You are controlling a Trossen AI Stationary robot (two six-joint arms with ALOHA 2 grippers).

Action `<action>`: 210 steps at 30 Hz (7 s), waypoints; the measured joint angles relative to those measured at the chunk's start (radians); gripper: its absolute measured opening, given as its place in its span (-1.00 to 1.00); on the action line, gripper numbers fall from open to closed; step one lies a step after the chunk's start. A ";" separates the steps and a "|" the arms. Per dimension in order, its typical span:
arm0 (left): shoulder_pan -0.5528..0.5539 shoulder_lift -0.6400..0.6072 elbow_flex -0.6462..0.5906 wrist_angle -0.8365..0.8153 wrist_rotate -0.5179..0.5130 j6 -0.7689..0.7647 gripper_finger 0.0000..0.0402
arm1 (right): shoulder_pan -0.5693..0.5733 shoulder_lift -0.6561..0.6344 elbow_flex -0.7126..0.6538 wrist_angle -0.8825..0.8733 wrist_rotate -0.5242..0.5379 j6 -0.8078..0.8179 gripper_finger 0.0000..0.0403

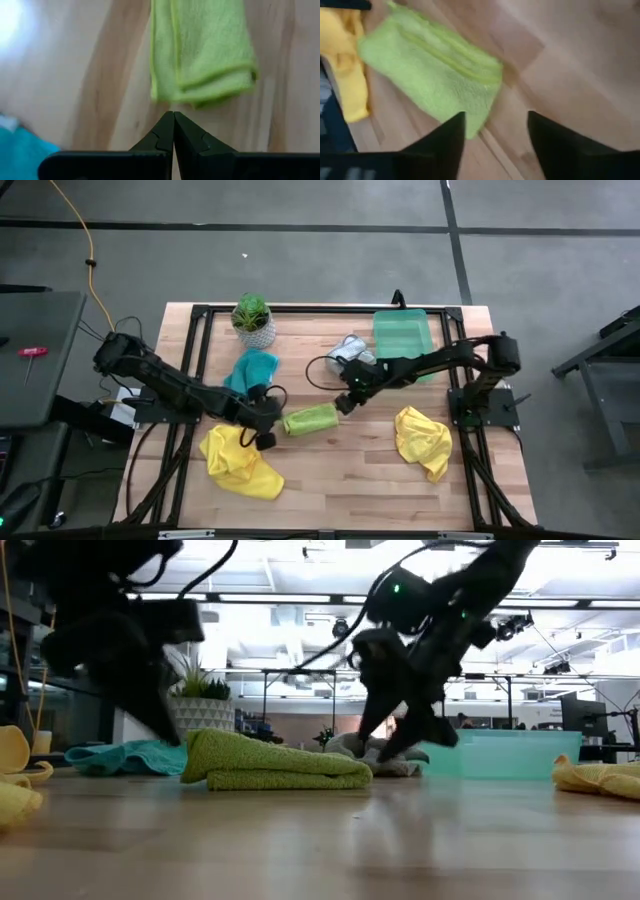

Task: Fold microfiber towels
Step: Put the folded green microfiber cloth into the green bin

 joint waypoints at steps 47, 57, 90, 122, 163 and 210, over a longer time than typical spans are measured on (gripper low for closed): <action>0.049 0.104 -0.097 0.456 0.177 0.062 -1.00 | 0.083 0.102 -0.002 0.210 -0.007 0.130 -0.93; 0.060 -0.376 -0.096 0.167 -0.003 0.097 -1.00 | -0.020 -0.360 -0.002 -0.184 0.069 -0.044 -0.99; 0.067 -0.548 -0.094 0.258 -0.193 0.120 -1.00 | -0.871 -0.536 0.000 -0.709 0.133 -0.645 -1.00; 0.067 -0.549 -0.094 0.254 -0.215 0.101 -1.00 | -0.953 -0.343 0.145 -0.577 -0.043 -0.681 -0.99; 0.067 -0.542 -0.094 0.253 -0.241 0.104 -1.00 | -0.833 -0.183 0.249 -0.333 -0.441 -0.481 -1.00; 0.067 -0.542 -0.094 0.247 -0.239 0.078 -1.00 | -0.868 -0.040 0.249 -0.297 -0.327 -0.293 -1.00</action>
